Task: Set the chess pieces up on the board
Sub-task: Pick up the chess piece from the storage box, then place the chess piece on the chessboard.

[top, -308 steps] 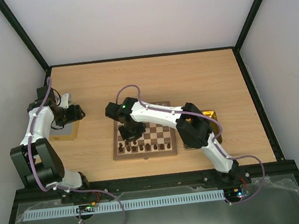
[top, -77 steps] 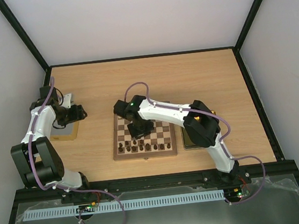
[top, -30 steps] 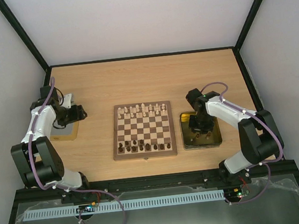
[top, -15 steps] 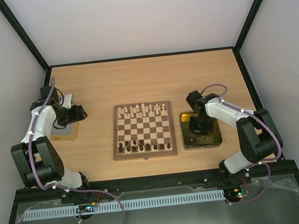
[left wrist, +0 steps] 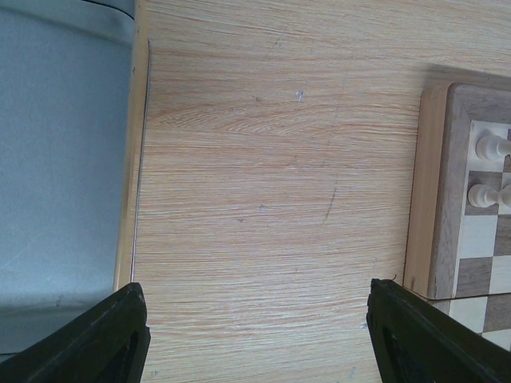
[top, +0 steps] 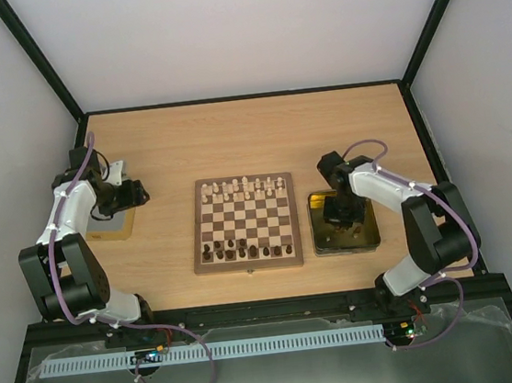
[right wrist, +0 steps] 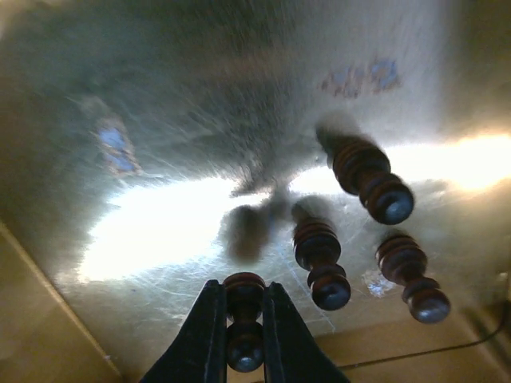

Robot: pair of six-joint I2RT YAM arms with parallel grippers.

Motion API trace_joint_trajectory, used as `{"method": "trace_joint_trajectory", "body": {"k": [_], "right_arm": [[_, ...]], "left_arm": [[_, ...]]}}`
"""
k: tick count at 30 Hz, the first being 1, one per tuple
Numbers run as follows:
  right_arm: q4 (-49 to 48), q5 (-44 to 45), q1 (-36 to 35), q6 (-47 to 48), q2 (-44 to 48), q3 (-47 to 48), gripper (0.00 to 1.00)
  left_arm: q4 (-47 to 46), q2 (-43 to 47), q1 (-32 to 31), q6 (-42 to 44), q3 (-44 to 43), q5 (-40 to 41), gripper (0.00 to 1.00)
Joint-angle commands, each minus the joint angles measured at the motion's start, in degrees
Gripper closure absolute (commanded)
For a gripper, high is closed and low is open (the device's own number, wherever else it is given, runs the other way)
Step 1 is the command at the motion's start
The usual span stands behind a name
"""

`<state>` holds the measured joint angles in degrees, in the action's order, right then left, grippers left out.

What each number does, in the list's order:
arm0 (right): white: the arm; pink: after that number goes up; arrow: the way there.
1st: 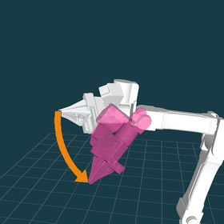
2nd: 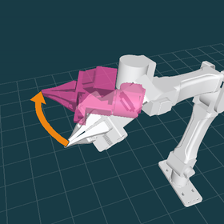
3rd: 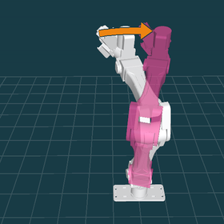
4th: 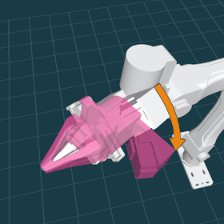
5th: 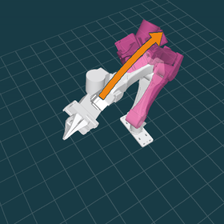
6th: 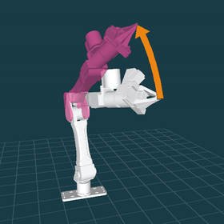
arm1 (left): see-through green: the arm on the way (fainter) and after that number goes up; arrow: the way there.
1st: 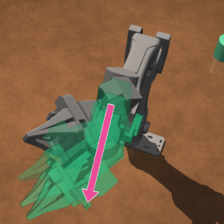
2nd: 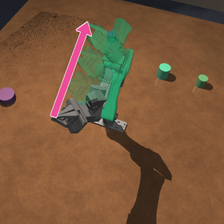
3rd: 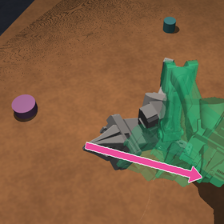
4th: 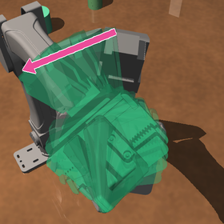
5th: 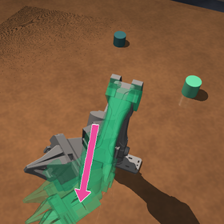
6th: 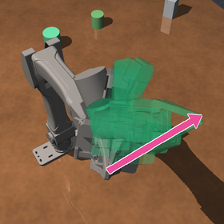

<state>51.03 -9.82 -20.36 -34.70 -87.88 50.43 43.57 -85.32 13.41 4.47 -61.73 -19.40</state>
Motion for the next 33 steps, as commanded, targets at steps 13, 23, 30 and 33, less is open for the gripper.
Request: {"method": "trace_joint_trajectory", "body": {"k": [13, 23, 30, 33], "right_arm": [[11.2, 3.2, -15.7, -6.9, -3.1, 22.3, 0.97], [10.5, 1.3, -27.5, -8.4, -16.6, 35.6, 0.97], [11.1, -0.3, -31.6, -7.6, -23.9, 43.1, 0.98], [10.8, -1.0, -32.7, -7.5, -25.2, 43.2, 0.98]], "left_arm": [[0.1, 1.0, -0.1, -0.3, 0.6, -0.2, 0.25], [0.0, 2.2, -0.2, -0.3, 0.7, -0.2, 0.25], [-0.1, 2.8, -0.2, -0.3, 0.9, -0.3, 0.25], [-0.1, 3.1, -0.1, -0.3, 0.9, -0.3, 0.25]]}}
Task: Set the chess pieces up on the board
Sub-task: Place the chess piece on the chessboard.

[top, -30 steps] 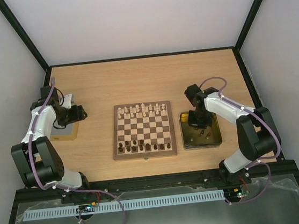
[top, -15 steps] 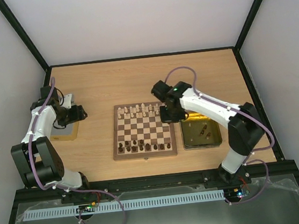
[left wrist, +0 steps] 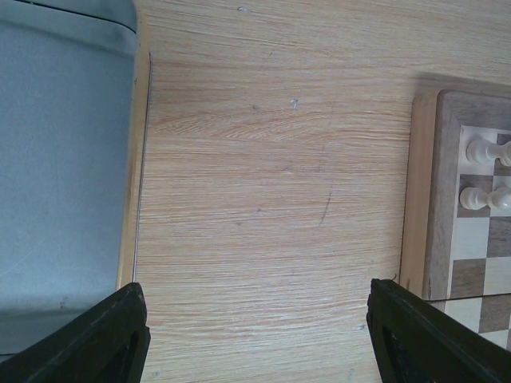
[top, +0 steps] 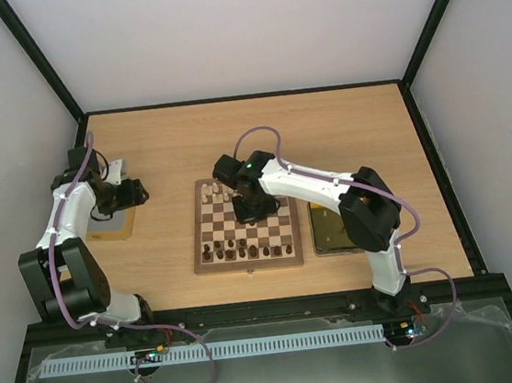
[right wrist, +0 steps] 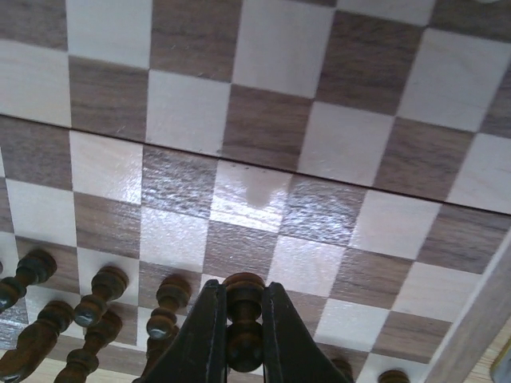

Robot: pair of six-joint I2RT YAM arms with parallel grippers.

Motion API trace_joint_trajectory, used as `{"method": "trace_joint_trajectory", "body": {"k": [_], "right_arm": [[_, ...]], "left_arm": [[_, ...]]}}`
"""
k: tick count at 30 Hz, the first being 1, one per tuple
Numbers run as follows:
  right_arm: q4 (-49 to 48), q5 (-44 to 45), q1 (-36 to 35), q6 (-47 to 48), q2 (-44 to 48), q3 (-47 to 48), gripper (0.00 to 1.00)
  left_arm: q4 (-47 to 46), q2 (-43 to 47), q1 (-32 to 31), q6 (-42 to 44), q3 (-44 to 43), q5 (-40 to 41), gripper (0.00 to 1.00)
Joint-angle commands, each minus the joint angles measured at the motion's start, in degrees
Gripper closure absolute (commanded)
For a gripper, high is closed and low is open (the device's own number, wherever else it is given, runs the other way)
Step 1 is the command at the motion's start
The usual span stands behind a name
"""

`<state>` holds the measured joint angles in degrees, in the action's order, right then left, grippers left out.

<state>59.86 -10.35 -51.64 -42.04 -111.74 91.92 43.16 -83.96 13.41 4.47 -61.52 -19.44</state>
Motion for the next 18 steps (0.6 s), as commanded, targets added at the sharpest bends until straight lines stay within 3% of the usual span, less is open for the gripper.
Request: {"method": "trace_joint_trajectory", "body": {"k": [1, 18], "right_arm": [[2.0, -0.4, -1.8, -0.2, -1.5, 1.6, 0.98], [-0.5, -2.1, -4.3, -0.7, -1.8, -4.3, 0.98]], "left_arm": [[0.3, 1.8, -0.2, -0.2, 0.7, -0.2, 0.25], [0.1, 2.0, -0.2, -0.3, 0.9, -0.4, 0.25]]}}
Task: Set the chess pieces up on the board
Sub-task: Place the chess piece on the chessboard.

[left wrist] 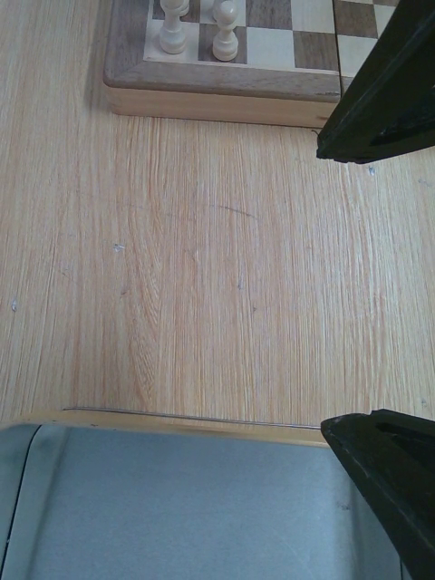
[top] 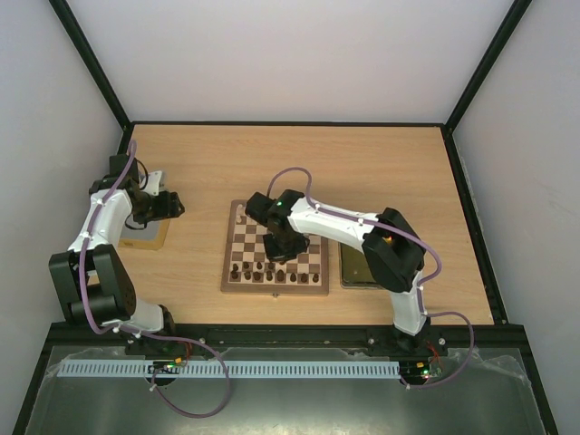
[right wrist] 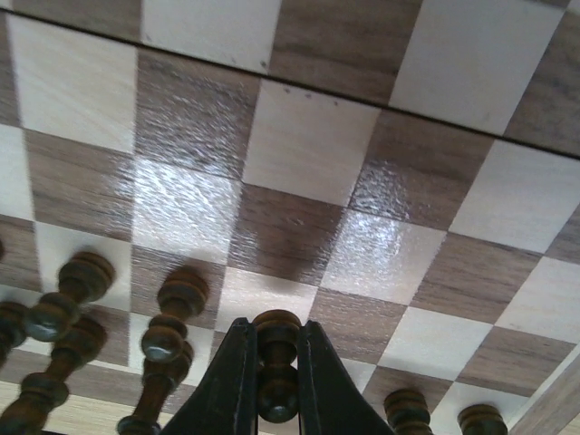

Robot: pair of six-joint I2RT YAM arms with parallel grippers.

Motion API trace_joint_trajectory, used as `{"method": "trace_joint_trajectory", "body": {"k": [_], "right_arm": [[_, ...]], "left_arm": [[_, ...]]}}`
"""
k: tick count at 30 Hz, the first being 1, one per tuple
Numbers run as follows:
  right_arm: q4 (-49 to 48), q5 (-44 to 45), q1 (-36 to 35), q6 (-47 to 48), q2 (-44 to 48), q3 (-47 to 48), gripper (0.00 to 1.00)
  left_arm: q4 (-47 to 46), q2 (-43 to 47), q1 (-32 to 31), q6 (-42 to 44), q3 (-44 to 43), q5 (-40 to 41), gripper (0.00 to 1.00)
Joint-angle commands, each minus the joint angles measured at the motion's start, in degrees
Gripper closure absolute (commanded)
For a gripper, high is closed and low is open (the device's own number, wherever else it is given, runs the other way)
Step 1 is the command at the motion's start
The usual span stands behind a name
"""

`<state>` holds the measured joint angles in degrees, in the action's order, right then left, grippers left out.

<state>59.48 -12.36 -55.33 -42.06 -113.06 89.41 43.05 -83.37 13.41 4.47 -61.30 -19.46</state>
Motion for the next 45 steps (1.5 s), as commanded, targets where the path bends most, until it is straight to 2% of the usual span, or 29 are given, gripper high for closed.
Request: {"method": "trace_joint_trajectory", "body": {"k": [1, 28, 45], "right_arm": [[-0.2, -0.1, -0.6, -0.7, -0.5, -1.8, 0.98], [-1.1, -1.2, -0.6, 0.1, -2.1, -2.6, 0.96], [-1.1, -1.6, -0.7, 0.3, -2.3, -2.3, 0.86]], "left_arm": [[0.2, 1.4, -0.1, -0.2, 0.6, -0.4, 0.25], [0.2, 1.2, -0.2, -0.2, 0.5, -0.4, 0.25], [0.1, 1.1, -0.2, -0.2, 0.6, -0.5, 0.25]]}}
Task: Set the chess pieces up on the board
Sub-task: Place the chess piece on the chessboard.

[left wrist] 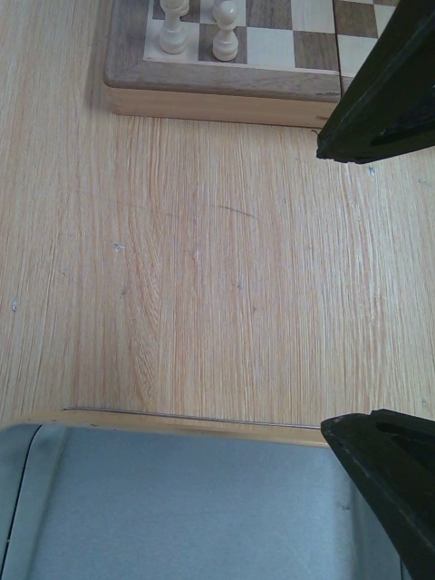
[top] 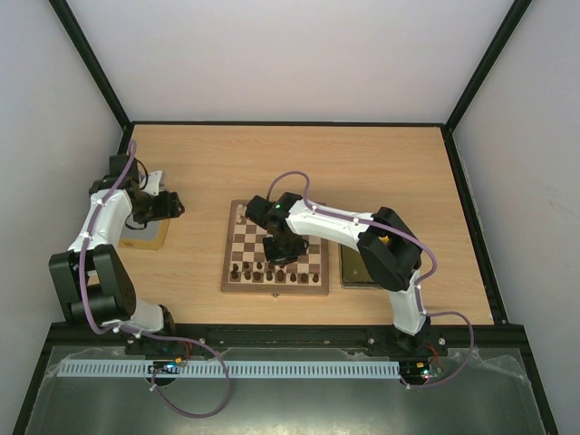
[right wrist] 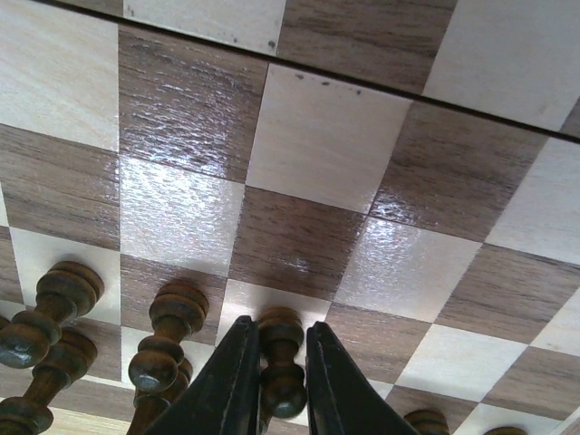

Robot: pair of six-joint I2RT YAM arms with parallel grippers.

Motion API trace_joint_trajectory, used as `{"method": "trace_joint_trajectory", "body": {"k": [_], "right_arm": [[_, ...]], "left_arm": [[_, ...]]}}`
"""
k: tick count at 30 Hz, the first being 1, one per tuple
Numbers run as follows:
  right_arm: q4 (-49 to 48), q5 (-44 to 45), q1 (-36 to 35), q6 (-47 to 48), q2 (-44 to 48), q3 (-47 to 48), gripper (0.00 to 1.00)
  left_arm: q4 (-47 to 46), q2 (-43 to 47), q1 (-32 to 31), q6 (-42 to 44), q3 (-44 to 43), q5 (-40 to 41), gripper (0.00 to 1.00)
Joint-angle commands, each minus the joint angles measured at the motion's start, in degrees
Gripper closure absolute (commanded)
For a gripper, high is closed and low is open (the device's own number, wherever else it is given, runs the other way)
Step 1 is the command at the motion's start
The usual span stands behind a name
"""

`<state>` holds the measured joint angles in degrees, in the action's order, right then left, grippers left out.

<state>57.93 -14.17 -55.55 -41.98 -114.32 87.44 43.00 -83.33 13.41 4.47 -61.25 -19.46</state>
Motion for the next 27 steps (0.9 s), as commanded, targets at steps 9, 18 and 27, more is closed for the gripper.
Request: {"method": "trace_joint_trajectory", "body": {"k": [9, 18, 27], "right_arm": [[0.9, 0.9, -0.4, -0.1, -1.0, 0.7, 0.84], [1.8, 1.7, -0.4, 0.0, -1.2, 2.3, 0.82], [2.5, 2.9, -0.2, 0.2, -1.4, 2.9, 0.80]], "left_arm": [[0.2, 1.1, -0.1, -0.1, 0.7, -0.6, 0.25], [0.2, 1.0, -0.1, -0.2, 0.6, -0.7, 0.25], [0.2, 1.1, -0.1, -0.2, 0.7, -0.8, 0.25]]}}
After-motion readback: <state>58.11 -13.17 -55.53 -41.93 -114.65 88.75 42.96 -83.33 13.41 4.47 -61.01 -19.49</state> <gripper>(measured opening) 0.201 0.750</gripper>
